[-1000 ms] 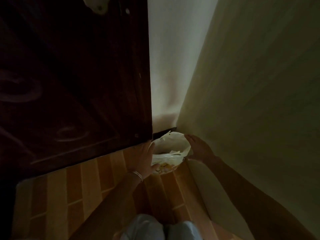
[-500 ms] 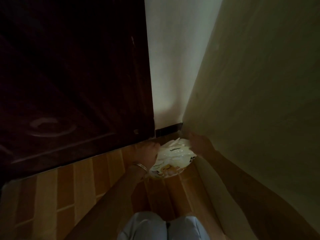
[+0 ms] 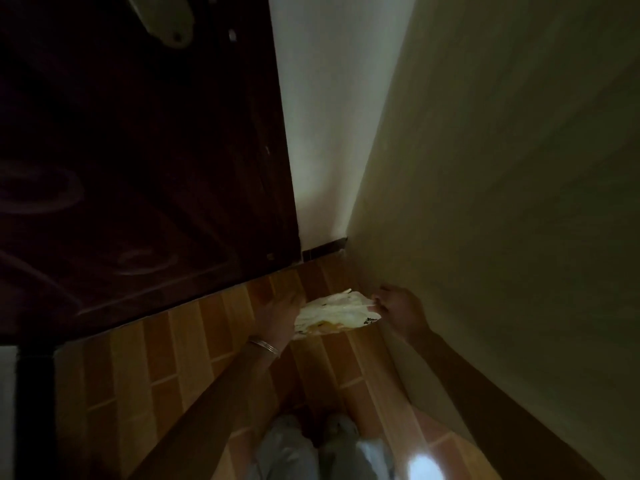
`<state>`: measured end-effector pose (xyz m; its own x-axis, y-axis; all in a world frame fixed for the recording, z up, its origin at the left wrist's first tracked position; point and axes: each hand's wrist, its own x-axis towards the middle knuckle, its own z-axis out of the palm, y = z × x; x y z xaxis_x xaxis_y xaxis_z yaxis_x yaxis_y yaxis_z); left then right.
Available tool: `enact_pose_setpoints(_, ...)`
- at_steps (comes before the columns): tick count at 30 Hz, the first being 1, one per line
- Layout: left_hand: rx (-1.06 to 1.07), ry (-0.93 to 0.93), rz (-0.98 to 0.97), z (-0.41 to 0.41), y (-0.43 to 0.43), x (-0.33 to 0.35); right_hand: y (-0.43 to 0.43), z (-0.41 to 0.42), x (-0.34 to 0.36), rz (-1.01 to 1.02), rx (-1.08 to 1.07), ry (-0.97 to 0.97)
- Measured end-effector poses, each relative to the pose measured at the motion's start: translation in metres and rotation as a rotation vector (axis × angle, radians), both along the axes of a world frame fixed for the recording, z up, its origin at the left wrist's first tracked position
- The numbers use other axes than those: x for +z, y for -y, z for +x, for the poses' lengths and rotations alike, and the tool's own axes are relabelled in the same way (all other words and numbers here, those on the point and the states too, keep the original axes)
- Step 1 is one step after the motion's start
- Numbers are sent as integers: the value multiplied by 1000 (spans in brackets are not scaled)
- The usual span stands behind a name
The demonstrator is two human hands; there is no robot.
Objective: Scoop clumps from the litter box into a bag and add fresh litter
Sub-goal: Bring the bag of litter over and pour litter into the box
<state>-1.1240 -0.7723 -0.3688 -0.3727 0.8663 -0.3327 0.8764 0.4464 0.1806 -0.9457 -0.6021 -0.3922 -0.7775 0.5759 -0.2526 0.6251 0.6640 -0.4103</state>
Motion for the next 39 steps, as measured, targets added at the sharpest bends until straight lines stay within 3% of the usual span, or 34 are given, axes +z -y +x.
enact_pose_setpoints(12, -308, 15, 293, 9, 29, 223, 67, 65, 213, 114, -171, -240)
enact_pose_setpoints(17, -438, 38, 380, 22, 44, 284, 113, 97, 275, 119, -391, -356)
enact_pose_setpoints(24, -691, 103, 588, 38, 30, 338, 179, 133, 336, 243, -799, -533)
enact_pose_setpoints(28, -848, 147, 608, 62, 22, 363, 218, 161, 359, 255, -993, -630)
enact_pose_setpoints(39, -1277, 332, 667, 199, 37, 404, 358, 255, 409, 467, -1396, -630)
